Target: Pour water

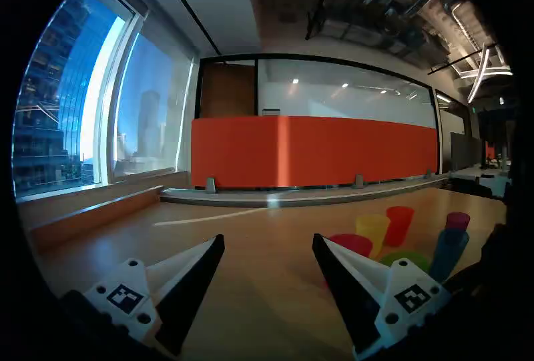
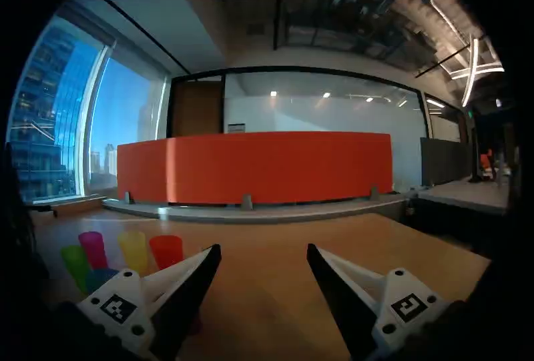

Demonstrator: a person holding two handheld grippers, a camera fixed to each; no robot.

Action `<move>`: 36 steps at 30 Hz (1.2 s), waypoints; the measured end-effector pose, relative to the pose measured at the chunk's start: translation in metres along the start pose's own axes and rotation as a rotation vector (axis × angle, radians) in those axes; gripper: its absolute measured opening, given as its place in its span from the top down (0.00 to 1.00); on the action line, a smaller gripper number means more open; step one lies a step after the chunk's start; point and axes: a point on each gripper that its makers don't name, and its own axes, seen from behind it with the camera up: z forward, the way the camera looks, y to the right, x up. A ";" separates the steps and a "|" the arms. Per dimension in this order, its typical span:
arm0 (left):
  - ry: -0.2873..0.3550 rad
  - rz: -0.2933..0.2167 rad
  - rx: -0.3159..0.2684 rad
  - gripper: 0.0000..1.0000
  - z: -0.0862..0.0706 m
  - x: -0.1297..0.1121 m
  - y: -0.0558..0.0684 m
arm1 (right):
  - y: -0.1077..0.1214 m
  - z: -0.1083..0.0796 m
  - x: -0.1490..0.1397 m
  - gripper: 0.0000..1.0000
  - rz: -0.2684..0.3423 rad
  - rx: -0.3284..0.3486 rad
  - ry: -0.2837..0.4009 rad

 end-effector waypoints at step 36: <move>0.000 0.000 0.000 0.02 -0.001 0.000 0.000 | 0.006 0.004 -0.013 0.00 -0.020 -0.021 -0.012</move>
